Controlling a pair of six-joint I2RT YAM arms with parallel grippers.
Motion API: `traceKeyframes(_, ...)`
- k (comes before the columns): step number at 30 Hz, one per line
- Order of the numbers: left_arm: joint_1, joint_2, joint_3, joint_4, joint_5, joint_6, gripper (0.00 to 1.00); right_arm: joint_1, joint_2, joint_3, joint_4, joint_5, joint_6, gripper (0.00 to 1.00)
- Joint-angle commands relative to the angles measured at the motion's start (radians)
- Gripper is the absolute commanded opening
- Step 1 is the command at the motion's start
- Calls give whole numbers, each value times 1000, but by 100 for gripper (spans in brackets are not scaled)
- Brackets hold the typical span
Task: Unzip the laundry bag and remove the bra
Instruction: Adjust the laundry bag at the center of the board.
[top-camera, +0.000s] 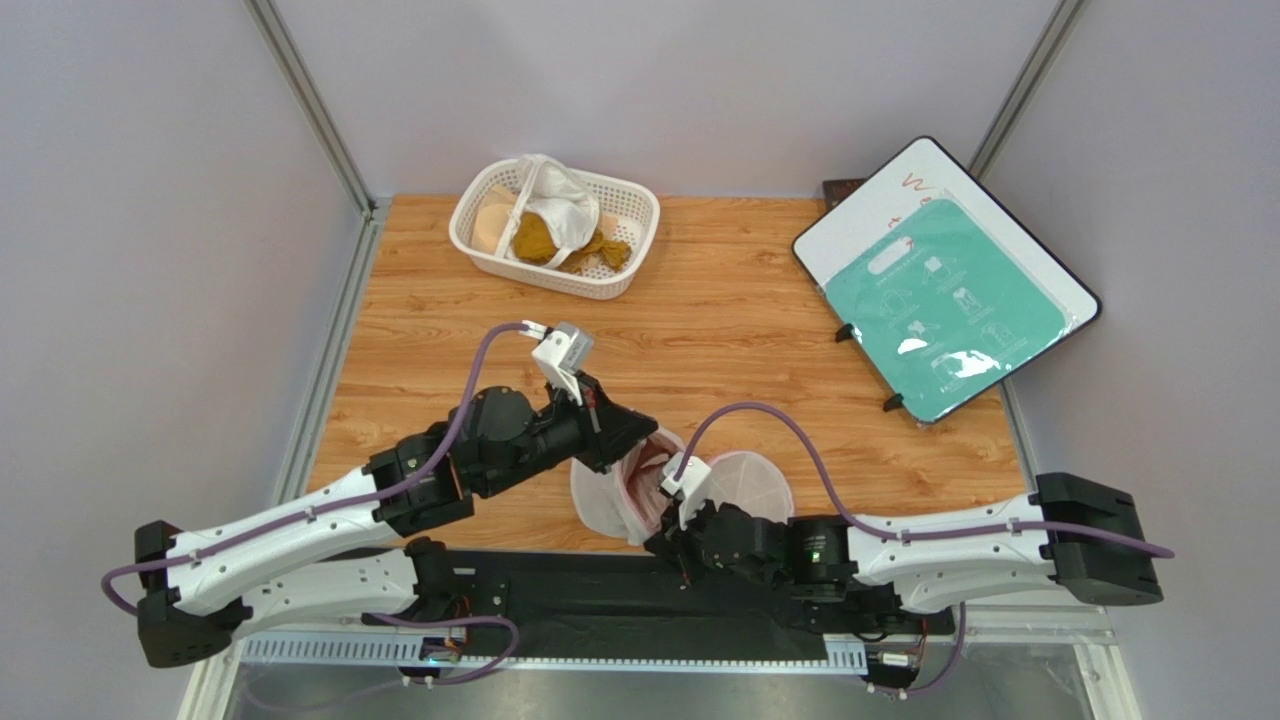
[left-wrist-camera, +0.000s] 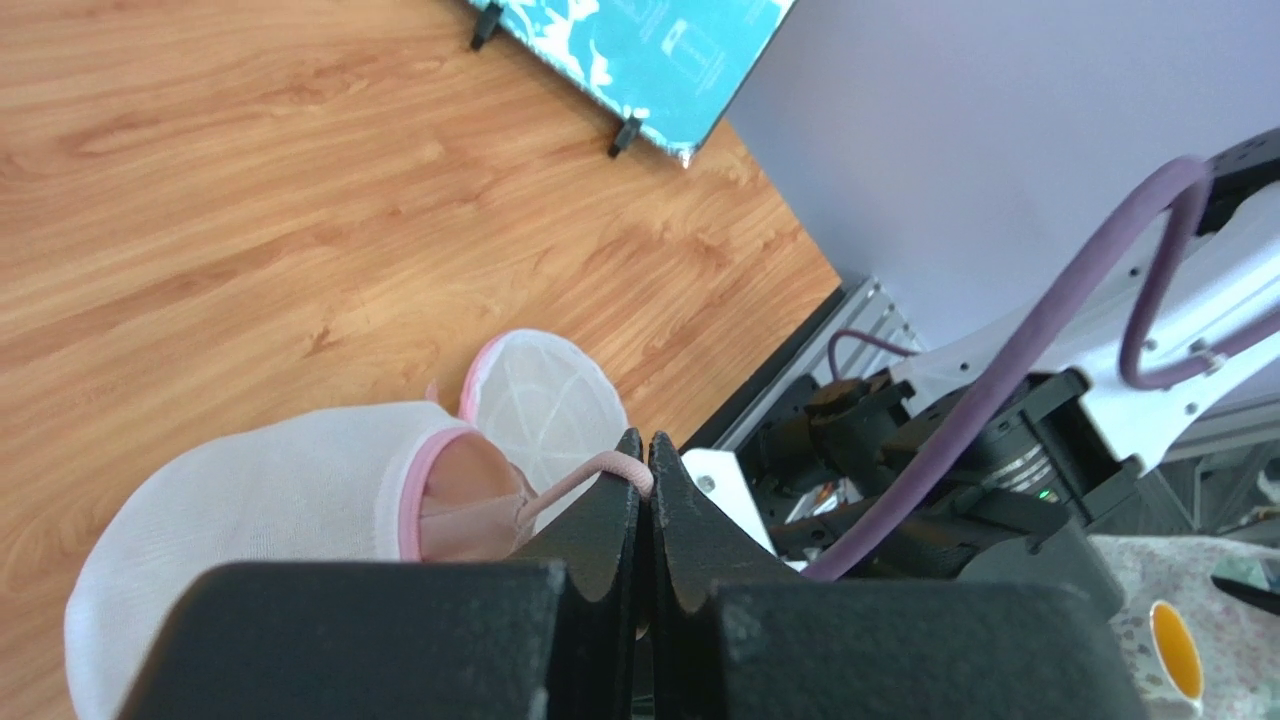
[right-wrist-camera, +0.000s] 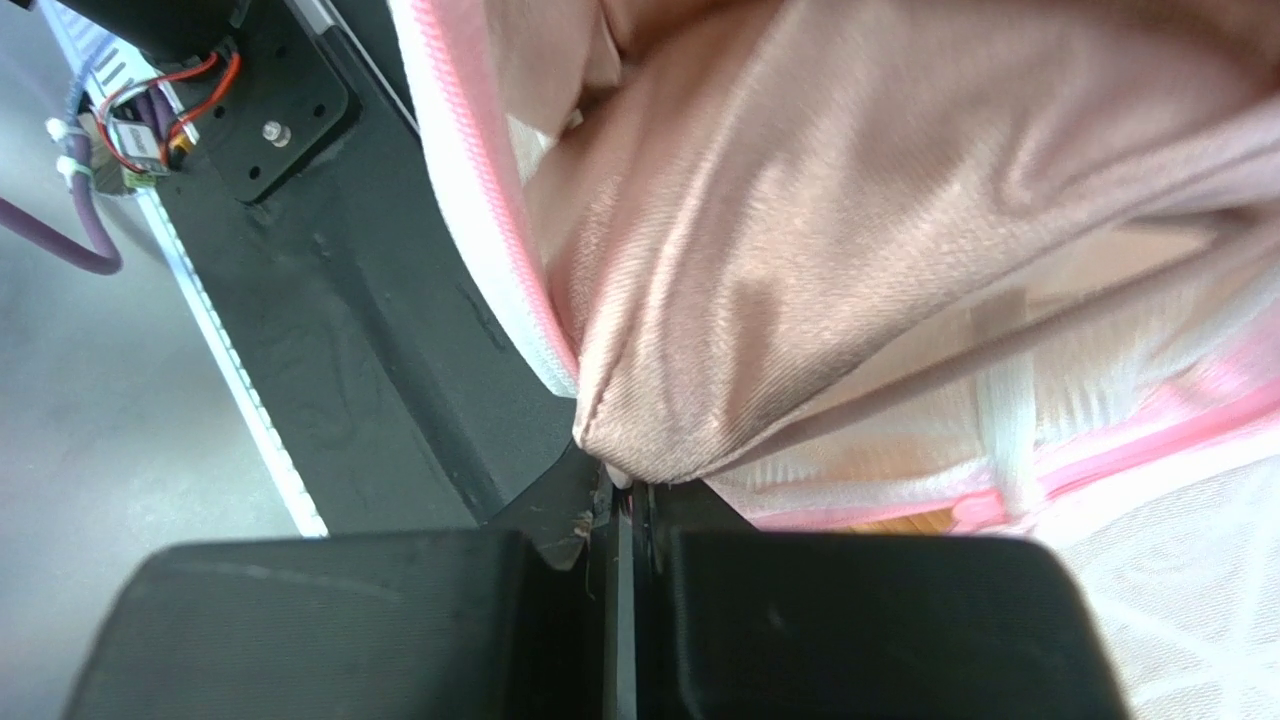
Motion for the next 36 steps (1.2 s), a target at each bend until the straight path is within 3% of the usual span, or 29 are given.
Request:
traceKeyframes(1,9,-59,16,101,-59,-25,0,5,32,-27,79,24,29,0)
traceKeyframes(8,16,-63,53,48,-59,2,0,12,63,-9,53,17,77,1)
traceKeyframes(11,16,-41,13,22,-27,-1,0,15,22,67,-59,36,75,12)
traceKeyframes(12,16,-33,-17,3,-22,-2,0,15,8,92,-139,50,78,22)
traceKeyframes(13,18,-32,-36,-3,-22,-8,0,15,-21,112,-175,55,77,49)
traceKeyframes(14,18,-36,-56,-6,-24,-11,0,15,-37,152,-209,58,80,58)
traceKeyframes(20,21,-53,-163,-31,-36,-48,0,4,-178,235,-431,124,170,96)
traceKeyframes(24,21,-65,-186,-18,-47,-61,0,-31,-244,218,-441,181,293,100)
traceKeyframes(30,21,-76,-199,-12,-35,-65,0,-73,-184,197,-398,250,439,100)
traceKeyframes(36,21,-113,-235,-18,-30,-73,0,-247,-112,83,-171,46,411,100)
